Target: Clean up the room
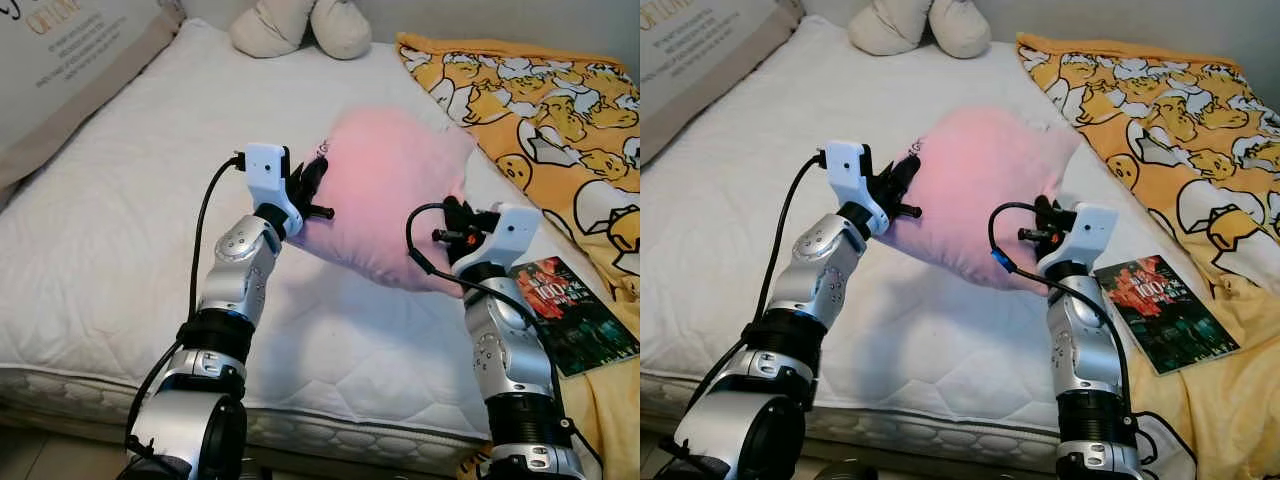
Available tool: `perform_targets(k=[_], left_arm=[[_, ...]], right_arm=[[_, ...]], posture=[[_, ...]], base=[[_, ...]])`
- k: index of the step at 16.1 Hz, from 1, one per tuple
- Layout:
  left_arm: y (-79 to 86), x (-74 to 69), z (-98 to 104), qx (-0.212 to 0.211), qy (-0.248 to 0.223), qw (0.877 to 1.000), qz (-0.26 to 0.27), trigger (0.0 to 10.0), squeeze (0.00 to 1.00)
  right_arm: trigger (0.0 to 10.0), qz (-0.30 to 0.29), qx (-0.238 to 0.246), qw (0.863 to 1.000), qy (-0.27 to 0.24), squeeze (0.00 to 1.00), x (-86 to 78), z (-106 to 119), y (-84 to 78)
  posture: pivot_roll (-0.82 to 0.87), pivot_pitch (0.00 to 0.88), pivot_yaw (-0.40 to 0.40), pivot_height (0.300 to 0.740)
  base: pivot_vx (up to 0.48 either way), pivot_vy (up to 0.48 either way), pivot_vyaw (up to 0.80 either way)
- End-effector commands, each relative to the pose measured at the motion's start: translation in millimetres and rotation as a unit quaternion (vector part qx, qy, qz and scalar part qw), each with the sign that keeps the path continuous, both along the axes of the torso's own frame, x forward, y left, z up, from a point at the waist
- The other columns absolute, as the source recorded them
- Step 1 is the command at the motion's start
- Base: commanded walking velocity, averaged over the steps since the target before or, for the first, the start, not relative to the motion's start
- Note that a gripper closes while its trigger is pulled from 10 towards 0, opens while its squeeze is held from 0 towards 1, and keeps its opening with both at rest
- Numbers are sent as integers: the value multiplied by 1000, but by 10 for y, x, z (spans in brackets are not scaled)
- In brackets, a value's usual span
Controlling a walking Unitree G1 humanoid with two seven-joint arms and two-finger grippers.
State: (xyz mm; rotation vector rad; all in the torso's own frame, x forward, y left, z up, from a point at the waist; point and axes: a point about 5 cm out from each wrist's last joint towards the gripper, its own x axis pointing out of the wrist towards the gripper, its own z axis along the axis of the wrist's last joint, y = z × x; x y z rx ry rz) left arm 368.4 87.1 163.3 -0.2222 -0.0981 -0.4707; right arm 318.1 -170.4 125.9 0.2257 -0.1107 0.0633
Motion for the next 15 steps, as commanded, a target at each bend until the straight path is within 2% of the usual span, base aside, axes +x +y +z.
perform_targets(k=[1, 4, 8, 15], left_arm=[[21, -23, -6, 14, -11, 1000, 10, 10000, 0], [46, -50, -76, 22, 0, 1000, 16, 10000, 0], [46, -76, -181, 41, 14, 999, 20, 10000, 0], [26, -87, -249, 52, 27, 998, 19, 10000, 0]], right_arm=[[10000, -4, -8, 1000, -17, 0, 28, 97, -20], [10000, 1, -16, 1000, 1, 0, 9, 33, -5], [10000, 12, -28, 999, 24, 0, -18, -88, 21], [10000, 14, -30, 999, 32, 0, -17, -121, 3]], posture=[[-1, 0, -5, 728], [2, 0, -10, 728], [3, 0, -11, 728], [1, 0, -10, 728]], base=[[0, 0, 0], [0, 0, 0], [0, 480, 0], [0, 480, 0]])
